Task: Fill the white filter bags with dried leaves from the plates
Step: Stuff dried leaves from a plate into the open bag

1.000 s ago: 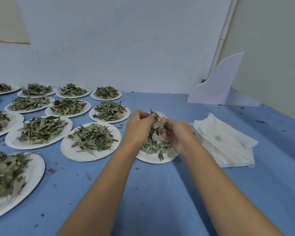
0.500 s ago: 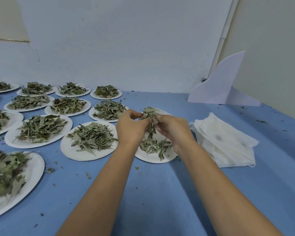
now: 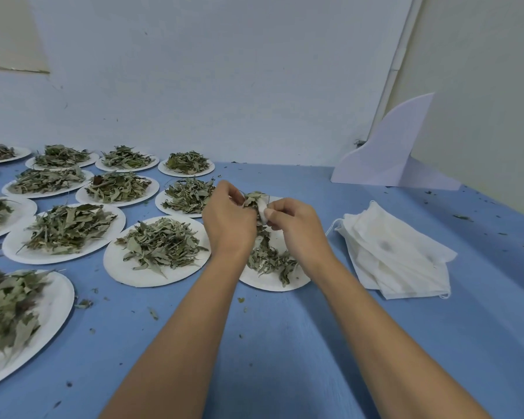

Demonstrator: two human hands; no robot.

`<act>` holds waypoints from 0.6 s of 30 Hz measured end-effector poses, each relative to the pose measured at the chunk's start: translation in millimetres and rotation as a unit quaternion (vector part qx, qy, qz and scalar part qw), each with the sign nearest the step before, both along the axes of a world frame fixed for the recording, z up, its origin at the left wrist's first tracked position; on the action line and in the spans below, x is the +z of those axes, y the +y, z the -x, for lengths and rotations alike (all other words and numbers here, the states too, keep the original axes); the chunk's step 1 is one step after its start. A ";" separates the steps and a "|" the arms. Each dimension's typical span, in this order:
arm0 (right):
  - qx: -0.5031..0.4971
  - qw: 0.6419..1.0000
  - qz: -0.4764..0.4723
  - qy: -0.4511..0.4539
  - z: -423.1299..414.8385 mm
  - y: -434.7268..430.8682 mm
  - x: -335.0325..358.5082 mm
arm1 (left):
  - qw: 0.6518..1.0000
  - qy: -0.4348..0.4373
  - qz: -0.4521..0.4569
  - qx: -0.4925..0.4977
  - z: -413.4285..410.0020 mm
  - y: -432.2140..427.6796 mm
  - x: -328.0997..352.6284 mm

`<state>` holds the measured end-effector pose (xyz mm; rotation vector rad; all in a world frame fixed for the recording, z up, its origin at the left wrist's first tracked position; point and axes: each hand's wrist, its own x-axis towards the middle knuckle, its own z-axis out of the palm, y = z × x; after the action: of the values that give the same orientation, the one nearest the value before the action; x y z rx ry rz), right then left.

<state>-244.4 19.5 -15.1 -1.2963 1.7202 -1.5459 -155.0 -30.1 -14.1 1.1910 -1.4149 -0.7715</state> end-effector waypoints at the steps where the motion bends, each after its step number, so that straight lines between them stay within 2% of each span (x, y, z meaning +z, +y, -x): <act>1: 0.009 1.000 0.001 -0.003 0.6 1.0 0.4 | 1.000 -0.021 0.018 0.005 1.6 1.2 -0.1; 3: 0.027 0.999 0.003 -0.021 2.1 2.4 0.3 | 0.996 -0.060 0.061 0.013 4.6 5.0 -2.0; 6: 0.066 0.993 0.020 -0.096 3.6 3.6 -0.7 | 0.990 -0.078 0.114 0.015 8.8 8.7 -5.3; 9: 0.080 0.988 0.019 -0.128 2.8 2.3 -1.9 | 0.987 -0.100 0.123 0.012 8.4 6.5 -7.5; 14: 0.030 0.997 -0.022 -0.072 1.2 -2.3 -9.7 | 0.989 -0.103 0.109 0.004 3.1 6.1 -15.8; 18: -0.008 0.999 0.016 -0.044 1.2 -3.8 -10.6 | 0.993 -0.057 0.101 -0.008 1.7 8.8 -14.1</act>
<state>-245.6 15.6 -25.6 -1.2136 1.6615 -1.6221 -156.7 -21.2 -28.2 1.0815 -1.5600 -0.5631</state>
